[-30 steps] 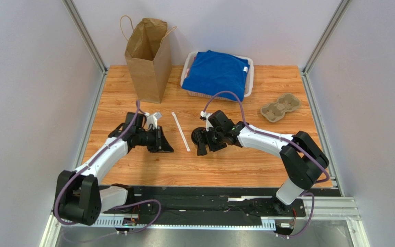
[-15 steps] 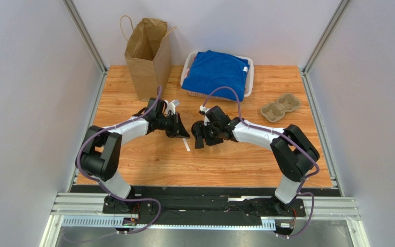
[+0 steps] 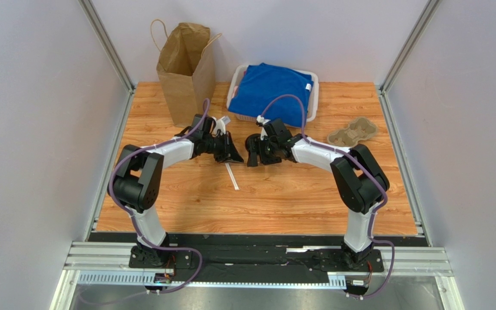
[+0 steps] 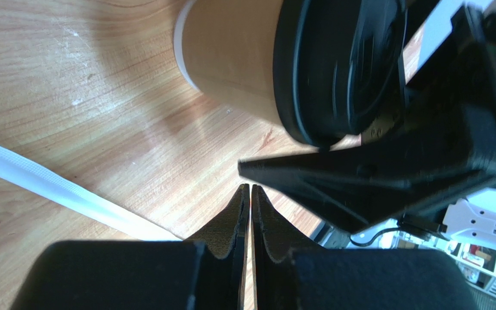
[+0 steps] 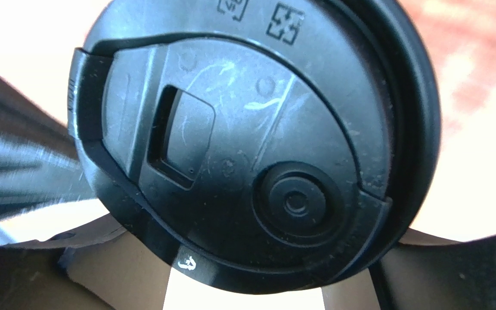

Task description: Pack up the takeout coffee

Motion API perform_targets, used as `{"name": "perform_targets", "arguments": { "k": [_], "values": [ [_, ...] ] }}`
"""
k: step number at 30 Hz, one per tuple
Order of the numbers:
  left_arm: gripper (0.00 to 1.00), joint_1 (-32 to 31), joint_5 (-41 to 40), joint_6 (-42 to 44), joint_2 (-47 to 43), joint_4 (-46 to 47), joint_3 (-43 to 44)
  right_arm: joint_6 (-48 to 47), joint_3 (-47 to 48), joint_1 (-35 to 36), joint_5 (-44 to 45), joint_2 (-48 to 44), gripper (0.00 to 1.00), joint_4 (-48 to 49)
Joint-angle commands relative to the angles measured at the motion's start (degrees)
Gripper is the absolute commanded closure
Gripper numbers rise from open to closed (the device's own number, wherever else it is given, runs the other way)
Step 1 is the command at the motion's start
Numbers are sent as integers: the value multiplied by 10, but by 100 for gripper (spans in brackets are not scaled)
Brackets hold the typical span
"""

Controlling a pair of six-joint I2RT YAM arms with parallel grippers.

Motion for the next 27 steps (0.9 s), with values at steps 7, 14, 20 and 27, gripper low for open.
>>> {"name": "perform_targets", "arguments": {
  "k": [7, 14, 20, 27],
  "values": [
    [84, 8, 20, 20, -78, 4, -45, -78, 53, -18, -13, 31, 28, 57],
    [67, 10, 23, 65, -189, -61, -76, -136, 57, -26, -47, -11, 25, 7],
    [51, 10, 28, 97, -316, -125, -104, -185, 10, -38, -112, -142, 23, -127],
    [41, 10, -6, 139, -422, -156, -96, -152, -24, -192, -128, -303, 23, -229]
  ]
}}
